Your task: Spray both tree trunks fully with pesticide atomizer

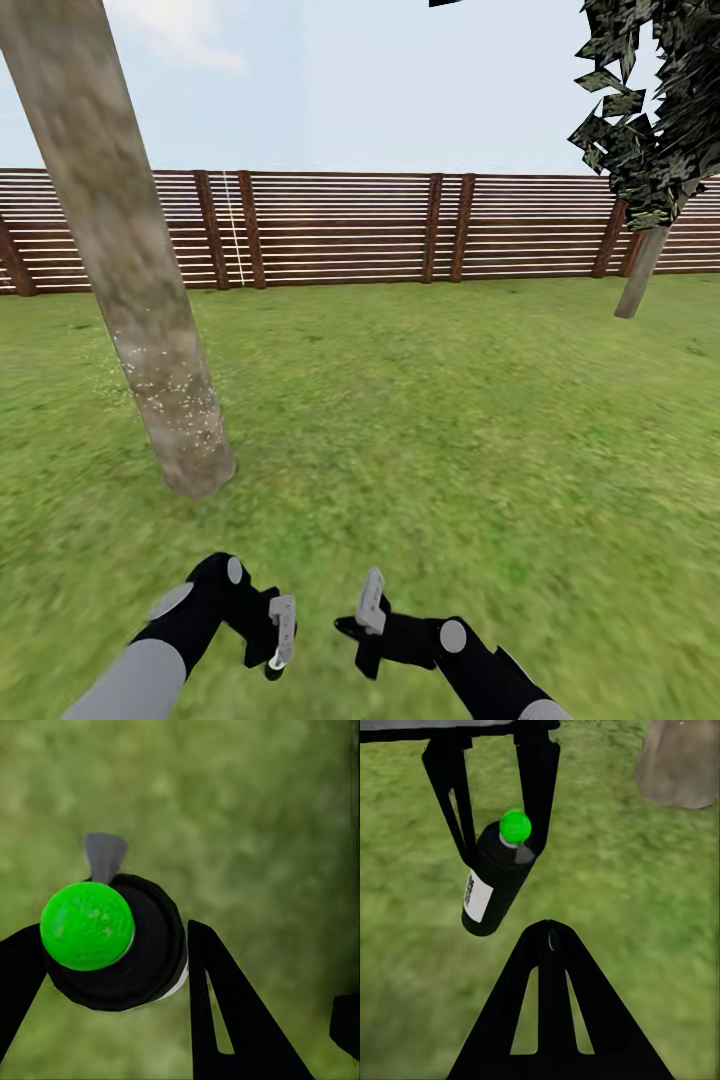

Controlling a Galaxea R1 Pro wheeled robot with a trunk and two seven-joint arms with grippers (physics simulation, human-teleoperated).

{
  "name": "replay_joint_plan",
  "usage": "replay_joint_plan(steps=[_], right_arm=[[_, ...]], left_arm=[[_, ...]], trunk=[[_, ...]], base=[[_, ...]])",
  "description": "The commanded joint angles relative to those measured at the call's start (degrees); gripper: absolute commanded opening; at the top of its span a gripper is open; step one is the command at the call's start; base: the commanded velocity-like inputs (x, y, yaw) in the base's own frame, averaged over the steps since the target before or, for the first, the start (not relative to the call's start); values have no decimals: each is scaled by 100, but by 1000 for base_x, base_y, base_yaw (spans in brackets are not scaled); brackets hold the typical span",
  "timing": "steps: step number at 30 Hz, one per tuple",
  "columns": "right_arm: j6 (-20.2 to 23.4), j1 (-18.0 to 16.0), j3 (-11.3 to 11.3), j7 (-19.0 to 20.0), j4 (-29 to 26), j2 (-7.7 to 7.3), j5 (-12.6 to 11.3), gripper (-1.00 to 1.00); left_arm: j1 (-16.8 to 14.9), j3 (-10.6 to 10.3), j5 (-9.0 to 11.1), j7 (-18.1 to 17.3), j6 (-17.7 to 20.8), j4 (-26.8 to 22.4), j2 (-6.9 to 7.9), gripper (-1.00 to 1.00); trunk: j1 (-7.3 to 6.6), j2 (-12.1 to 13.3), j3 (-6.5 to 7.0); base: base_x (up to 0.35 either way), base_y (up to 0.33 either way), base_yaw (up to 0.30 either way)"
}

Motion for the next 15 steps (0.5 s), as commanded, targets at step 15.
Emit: replay_joint_plan(steps=[15], right_arm=[[-5,-10,0,-4,0,0,4,-100]], left_arm=[[15,-187,69,-18,-11,15,-390,-100]], trunk=[[0,0,0]], base=[[0,0,0]])
